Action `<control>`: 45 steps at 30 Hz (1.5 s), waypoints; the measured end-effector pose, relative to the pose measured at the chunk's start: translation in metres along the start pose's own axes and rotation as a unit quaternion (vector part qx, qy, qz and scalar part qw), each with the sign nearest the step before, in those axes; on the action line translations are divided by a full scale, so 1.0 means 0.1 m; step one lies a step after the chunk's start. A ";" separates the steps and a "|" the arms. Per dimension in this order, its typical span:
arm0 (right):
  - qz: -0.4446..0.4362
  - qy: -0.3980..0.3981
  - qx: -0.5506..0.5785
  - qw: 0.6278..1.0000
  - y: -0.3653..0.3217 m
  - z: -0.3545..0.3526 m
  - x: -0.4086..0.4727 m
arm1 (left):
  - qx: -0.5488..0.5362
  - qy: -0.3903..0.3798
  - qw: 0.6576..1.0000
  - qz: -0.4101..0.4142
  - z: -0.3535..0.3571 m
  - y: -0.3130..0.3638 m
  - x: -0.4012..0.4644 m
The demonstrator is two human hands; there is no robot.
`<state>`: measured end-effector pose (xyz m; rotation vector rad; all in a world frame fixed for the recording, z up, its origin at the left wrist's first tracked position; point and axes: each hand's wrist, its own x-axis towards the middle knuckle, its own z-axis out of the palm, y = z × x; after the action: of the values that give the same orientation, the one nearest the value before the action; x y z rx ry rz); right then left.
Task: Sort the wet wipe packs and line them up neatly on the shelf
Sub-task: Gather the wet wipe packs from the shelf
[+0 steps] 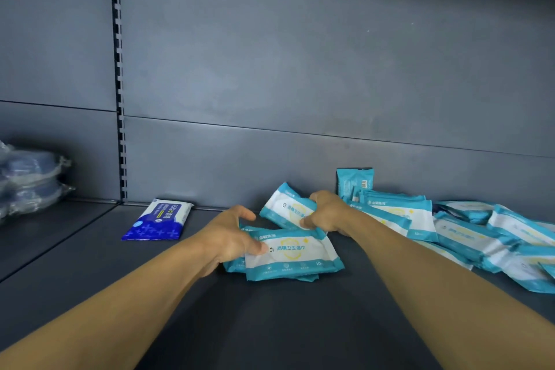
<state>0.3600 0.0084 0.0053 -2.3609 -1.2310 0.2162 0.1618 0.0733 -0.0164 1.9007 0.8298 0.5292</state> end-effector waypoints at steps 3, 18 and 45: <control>-0.071 0.074 0.030 0.994 -0.03 -0.16 -0.13 | -0.030 0.016 0.999 0.018 0.00 0.02 -0.03; -0.136 -0.022 -0.002 0.990 0.54 -0.76 -1.15 | -0.103 0.001 0.994 0.041 0.46 0.29 -0.18; -0.011 0.128 -0.055 0.990 1.39 -0.67 -0.53 | 0.452 0.003 0.886 0.100 0.74 0.84 -0.09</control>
<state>0.4541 -0.1249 -0.0055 -2.3771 -1.1702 -0.1616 0.2314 -0.0038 0.0255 2.8644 0.9844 0.2693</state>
